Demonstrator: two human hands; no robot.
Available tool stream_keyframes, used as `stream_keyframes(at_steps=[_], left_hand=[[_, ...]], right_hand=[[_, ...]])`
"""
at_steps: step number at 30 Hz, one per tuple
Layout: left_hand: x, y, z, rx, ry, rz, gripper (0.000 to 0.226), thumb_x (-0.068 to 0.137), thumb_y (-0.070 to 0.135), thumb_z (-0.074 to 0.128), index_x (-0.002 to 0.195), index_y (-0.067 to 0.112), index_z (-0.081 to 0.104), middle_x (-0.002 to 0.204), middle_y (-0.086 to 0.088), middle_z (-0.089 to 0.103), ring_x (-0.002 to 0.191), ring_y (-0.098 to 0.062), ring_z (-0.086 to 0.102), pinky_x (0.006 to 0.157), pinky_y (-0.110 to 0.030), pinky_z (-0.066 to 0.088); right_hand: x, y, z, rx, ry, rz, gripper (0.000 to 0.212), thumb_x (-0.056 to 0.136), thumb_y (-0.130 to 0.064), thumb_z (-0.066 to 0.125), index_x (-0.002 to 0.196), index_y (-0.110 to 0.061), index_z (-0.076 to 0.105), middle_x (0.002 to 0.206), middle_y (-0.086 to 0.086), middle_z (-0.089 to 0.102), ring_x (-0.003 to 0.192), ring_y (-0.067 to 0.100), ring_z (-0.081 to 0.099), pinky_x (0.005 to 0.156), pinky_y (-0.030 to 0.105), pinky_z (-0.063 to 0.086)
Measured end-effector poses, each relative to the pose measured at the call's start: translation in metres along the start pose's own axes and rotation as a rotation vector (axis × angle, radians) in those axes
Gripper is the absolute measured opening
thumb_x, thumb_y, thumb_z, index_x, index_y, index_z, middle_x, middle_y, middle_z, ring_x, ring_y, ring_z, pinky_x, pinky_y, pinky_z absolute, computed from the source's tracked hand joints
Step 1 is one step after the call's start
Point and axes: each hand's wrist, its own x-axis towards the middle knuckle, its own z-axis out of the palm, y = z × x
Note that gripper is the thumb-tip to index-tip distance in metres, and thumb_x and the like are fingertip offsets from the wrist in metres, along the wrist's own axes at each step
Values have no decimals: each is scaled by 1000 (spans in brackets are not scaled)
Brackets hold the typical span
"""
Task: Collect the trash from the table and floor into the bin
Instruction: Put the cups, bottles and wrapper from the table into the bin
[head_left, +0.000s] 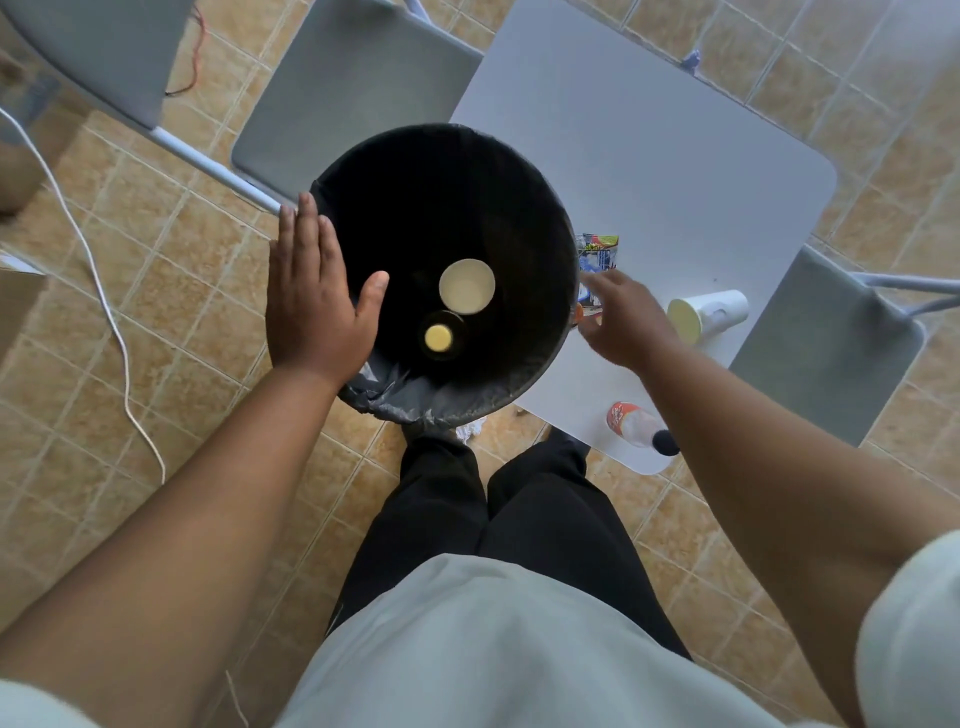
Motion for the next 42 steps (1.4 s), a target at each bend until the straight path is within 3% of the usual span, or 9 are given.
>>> stream_keyframes(at_steps=[6,11,18,21,25,28,30,35,42], left_hand=[[0,0,2,13,16,5,76,101,53,28,153,-1,20,165,-15,5,152,-30,2,124,-43,7],[0,0,3,11,20,6,75,101,52,29,153,-1,20,164,-16,6,152,-30,2,124,-44,8],[1,2,2,1,9,6,75,101,52,29,153,-1,21,165,-15,6,152,-30,3,123,-44,8],[1,2,2,-5,0,3,75,100,52,29,153,-1,21,164,-15,7,152,-31,4,123,-46,10],[2,3,1,-5,-6,5,75,100,51,29,153,-1,20,164,-16,8,152,-31,4,123,-45,10],[2,3,0,10,-18,-4,75,100,52,28,154,0,19,165,-15,7,152,-30,3,123,-44,9],[1,2,-1,10,-22,-7,75,100,52,27,154,0,19,165,-15,7,152,-30,3,123,-44,9],[2,3,-1,8,-30,0,76,100,53,26,154,0,19,165,-15,7,152,-30,2,123,-44,8],[1,2,0,-1,-27,-6,75,100,53,26,154,1,19,165,-14,7,152,-29,2,123,-43,8]], right_hand=[[4,8,25,-48,-1,-43,39,93,-32,64,130,-20,57,119,10,62,100,30,61,85,39,52],[0,11,25,-25,83,-20,34,95,-26,62,127,-16,58,120,13,63,101,32,61,84,40,52],[-26,-5,-32,260,560,31,25,89,-24,64,106,-6,64,105,13,65,91,29,62,82,45,55],[-45,-31,-75,426,842,-54,26,90,-20,63,108,-1,63,102,13,67,89,21,65,80,29,57],[-66,-72,-120,437,1037,-226,27,94,-17,61,104,8,61,90,15,65,79,8,56,73,3,41],[-57,-94,-122,423,899,-308,27,95,-24,59,101,3,62,86,11,67,72,9,59,70,6,42],[-45,-110,-110,412,660,-317,27,93,-31,59,100,-5,62,91,8,70,75,17,67,70,24,53],[-21,-134,-61,-50,111,-190,31,94,-35,59,108,-9,57,97,7,56,84,25,51,68,32,34],[-1,-143,-13,-92,-56,-59,30,96,-19,58,122,-4,56,108,17,60,82,28,55,68,36,46]])
